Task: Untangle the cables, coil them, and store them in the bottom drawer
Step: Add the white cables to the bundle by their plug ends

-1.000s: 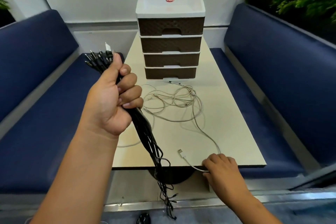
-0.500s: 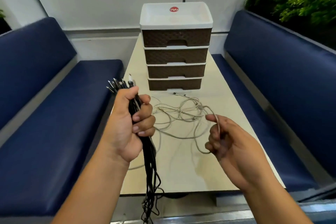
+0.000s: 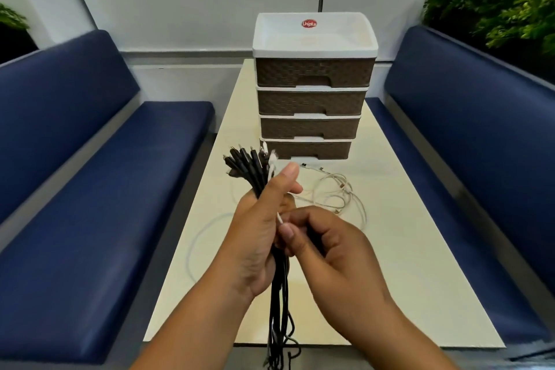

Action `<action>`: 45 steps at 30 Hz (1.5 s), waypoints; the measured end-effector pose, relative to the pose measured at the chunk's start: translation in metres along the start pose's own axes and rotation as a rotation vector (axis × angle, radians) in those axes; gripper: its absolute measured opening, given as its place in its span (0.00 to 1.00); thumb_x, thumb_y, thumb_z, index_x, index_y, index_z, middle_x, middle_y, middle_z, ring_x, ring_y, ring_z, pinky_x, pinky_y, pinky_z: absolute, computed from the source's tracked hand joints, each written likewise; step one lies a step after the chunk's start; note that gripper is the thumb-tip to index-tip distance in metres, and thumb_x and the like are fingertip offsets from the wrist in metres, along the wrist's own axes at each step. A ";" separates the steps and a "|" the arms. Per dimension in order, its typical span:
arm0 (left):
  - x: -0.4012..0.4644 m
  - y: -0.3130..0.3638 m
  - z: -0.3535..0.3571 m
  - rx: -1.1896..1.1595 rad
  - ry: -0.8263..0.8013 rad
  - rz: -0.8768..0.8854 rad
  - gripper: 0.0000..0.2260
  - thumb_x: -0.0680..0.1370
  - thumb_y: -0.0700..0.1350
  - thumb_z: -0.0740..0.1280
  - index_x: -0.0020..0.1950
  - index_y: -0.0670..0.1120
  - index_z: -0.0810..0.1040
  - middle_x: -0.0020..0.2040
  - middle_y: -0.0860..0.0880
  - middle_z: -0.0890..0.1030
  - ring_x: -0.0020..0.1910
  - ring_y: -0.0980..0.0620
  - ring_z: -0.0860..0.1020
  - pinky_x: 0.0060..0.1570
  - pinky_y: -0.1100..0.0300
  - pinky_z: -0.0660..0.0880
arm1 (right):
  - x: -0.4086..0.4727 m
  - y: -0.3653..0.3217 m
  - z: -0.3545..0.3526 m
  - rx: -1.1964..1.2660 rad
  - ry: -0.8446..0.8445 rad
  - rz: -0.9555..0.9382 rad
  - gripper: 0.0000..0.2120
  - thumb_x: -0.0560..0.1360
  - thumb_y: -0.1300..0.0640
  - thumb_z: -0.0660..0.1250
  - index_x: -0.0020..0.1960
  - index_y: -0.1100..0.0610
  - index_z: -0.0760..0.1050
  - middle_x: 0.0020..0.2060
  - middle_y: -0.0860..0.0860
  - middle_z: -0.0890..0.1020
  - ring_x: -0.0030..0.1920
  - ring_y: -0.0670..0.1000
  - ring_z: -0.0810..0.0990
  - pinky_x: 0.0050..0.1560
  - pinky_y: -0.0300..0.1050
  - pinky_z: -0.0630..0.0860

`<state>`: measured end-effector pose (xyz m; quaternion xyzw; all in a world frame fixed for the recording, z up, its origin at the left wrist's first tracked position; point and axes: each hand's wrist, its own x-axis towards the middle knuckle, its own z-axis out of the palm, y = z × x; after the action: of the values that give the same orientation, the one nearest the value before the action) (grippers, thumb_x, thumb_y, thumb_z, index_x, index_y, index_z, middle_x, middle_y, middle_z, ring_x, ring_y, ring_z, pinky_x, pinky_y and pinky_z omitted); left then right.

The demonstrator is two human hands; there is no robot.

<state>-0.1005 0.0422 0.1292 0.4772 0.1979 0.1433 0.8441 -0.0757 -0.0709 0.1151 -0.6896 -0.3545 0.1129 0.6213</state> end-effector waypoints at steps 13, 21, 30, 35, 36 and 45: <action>0.022 0.030 -0.031 -0.192 0.114 0.134 0.21 0.81 0.60 0.55 0.33 0.49 0.63 0.28 0.52 0.65 0.25 0.56 0.59 0.26 0.66 0.59 | -0.023 0.098 -0.013 -0.444 -0.096 -0.017 0.19 0.77 0.38 0.61 0.36 0.50 0.64 0.28 0.44 0.69 0.31 0.43 0.68 0.34 0.42 0.67; 0.023 0.050 -0.046 -0.352 0.063 0.157 0.22 0.80 0.62 0.54 0.32 0.50 0.64 0.25 0.54 0.61 0.26 0.57 0.72 0.36 0.62 0.78 | 0.021 0.180 -0.095 -0.892 0.167 0.001 0.06 0.77 0.53 0.68 0.51 0.53 0.82 0.53 0.56 0.78 0.54 0.58 0.76 0.55 0.44 0.68; 0.027 0.059 -0.048 -0.339 -0.039 0.137 0.22 0.81 0.60 0.54 0.31 0.50 0.64 0.23 0.55 0.59 0.18 0.59 0.57 0.19 0.69 0.58 | 0.126 0.058 -0.131 -0.543 0.414 0.097 0.14 0.82 0.47 0.56 0.50 0.54 0.77 0.42 0.48 0.82 0.40 0.46 0.83 0.47 0.55 0.81; 0.028 0.060 -0.044 -0.338 -0.068 0.126 0.21 0.81 0.60 0.55 0.32 0.50 0.65 0.23 0.55 0.58 0.19 0.59 0.57 0.19 0.68 0.59 | 0.153 0.000 -0.127 -0.233 0.419 -0.012 0.14 0.83 0.46 0.53 0.58 0.51 0.72 0.51 0.56 0.81 0.43 0.54 0.85 0.48 0.53 0.83; 0.028 0.061 -0.042 -0.339 -0.074 0.123 0.21 0.81 0.60 0.55 0.32 0.50 0.65 0.23 0.55 0.58 0.19 0.59 0.57 0.19 0.68 0.59 | 0.157 -0.012 -0.125 -0.160 0.398 0.012 0.17 0.82 0.44 0.52 0.61 0.52 0.71 0.51 0.58 0.81 0.43 0.57 0.85 0.47 0.53 0.83; 0.035 0.064 -0.037 -0.319 -0.090 0.082 0.21 0.81 0.60 0.56 0.33 0.49 0.66 0.23 0.55 0.58 0.19 0.59 0.56 0.18 0.67 0.58 | 0.158 -0.086 -0.123 -0.423 0.223 -0.408 0.13 0.84 0.55 0.54 0.57 0.61 0.73 0.48 0.57 0.82 0.41 0.50 0.85 0.46 0.48 0.82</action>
<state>-0.0902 0.1169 0.1604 0.3510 0.1151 0.1855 0.9106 0.0819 -0.0695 0.2651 -0.7262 -0.4309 -0.1668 0.5090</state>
